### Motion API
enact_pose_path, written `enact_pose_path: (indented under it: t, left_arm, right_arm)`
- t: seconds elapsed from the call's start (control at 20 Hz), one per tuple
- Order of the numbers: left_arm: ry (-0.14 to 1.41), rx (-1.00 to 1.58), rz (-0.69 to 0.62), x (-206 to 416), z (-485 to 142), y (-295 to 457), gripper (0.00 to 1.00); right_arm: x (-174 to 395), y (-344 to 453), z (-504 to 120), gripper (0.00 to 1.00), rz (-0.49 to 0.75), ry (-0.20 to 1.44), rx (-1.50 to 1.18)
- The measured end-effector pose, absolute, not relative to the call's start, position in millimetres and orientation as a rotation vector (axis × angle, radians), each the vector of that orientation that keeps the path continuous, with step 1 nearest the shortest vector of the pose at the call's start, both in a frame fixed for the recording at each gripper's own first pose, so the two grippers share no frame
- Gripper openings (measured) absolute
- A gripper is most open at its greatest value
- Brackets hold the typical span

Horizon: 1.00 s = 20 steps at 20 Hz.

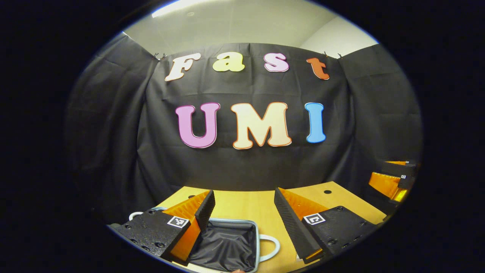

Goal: First open the suitcase, pack the skin care products into it, and then close the suitcase.

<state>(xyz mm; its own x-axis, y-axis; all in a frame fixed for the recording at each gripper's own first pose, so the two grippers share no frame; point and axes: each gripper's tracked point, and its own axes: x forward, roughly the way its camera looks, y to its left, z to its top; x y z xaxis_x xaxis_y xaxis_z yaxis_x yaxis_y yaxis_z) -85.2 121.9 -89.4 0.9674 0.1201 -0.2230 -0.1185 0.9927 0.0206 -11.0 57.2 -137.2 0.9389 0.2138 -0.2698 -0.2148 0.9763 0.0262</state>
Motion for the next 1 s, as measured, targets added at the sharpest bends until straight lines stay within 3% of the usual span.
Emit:
enact_pose_path:
  t: [0.3,0.75,1.0]
  left_arm:
    - [0.269,0.016,0.031,-76.8,-110.6,79.7,0.94]
    - [0.592,-0.069,-0.192,-71.3,-246.0,-14.9,0.94]
    - [0.744,-0.112,-0.248,-86.1,-308.4,-47.5,0.92]
  right_arm:
    - [-20.0,41.4,-137.3,1.0,0.204,0.283,-0.004]
    - [-21.7,5.2,-151.6,1.0,0.122,0.334,-0.025]
    - [-24.6,-9.3,-162.0,1.0,0.091,0.364,-0.06]
